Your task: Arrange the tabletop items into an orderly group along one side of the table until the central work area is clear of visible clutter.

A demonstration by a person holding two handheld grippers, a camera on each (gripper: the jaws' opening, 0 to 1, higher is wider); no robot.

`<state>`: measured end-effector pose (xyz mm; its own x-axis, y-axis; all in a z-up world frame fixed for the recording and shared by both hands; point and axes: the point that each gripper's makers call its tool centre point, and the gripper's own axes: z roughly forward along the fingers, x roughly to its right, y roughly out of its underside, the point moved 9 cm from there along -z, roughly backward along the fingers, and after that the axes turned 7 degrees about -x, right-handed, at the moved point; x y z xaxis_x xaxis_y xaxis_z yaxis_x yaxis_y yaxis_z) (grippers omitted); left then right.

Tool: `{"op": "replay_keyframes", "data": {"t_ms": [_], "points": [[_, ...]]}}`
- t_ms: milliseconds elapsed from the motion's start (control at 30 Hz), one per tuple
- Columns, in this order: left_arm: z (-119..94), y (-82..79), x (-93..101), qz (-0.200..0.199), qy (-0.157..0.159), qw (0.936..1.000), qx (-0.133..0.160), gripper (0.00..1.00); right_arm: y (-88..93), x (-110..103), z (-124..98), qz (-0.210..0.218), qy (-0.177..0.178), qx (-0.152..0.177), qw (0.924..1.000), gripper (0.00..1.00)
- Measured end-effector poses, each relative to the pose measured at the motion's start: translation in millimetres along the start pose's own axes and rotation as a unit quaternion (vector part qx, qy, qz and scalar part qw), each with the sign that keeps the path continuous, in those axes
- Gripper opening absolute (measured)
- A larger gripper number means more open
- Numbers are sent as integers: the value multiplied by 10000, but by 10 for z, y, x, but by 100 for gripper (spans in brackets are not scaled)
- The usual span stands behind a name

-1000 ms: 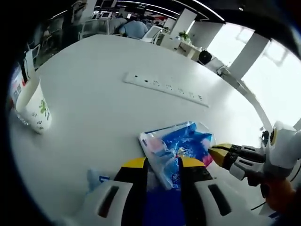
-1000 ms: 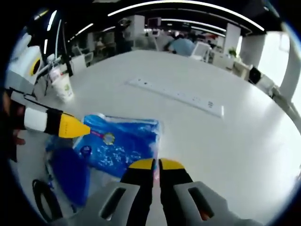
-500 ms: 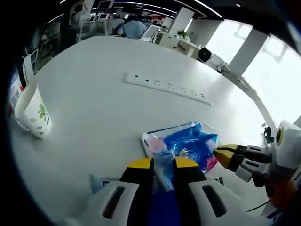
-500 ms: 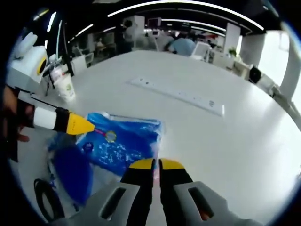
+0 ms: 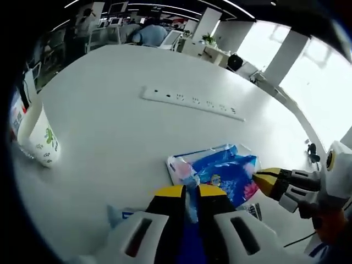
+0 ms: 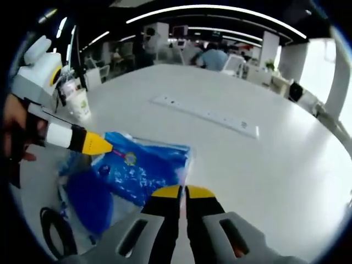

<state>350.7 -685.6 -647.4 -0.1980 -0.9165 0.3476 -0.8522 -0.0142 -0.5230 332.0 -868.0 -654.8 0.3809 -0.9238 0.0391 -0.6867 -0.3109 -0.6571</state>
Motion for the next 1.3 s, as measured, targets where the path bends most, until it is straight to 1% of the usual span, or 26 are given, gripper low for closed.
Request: {"op": "replay_keyframes", "data": {"t_ms": [167,233,267,433,900,1167,1300], "points": [[-24,30,23,65,44,10000,-29,3,1,-5,-85,5,46,115,9999,0],[-41,42,38,96,68,9999,-23,3,11,-1,-130,0,56,102,9999,0],[-55,53,50,123,79,9999,-29,3,15,-1,-163,37,66,167,9998,0],[-77,93,98,102,175,9998,-41,2,68,-13,-256,47,126,150,9998,0],[-193,248,313,397,385,9984,-97,2,286,10,-582,352,295,219,9987,0],[-258,331,463,531,547,9970,-129,1,412,26,-775,520,472,249,9972,0],[-287,382,556,665,621,9957,-154,1,493,39,-887,656,542,261,9960,0]]}}
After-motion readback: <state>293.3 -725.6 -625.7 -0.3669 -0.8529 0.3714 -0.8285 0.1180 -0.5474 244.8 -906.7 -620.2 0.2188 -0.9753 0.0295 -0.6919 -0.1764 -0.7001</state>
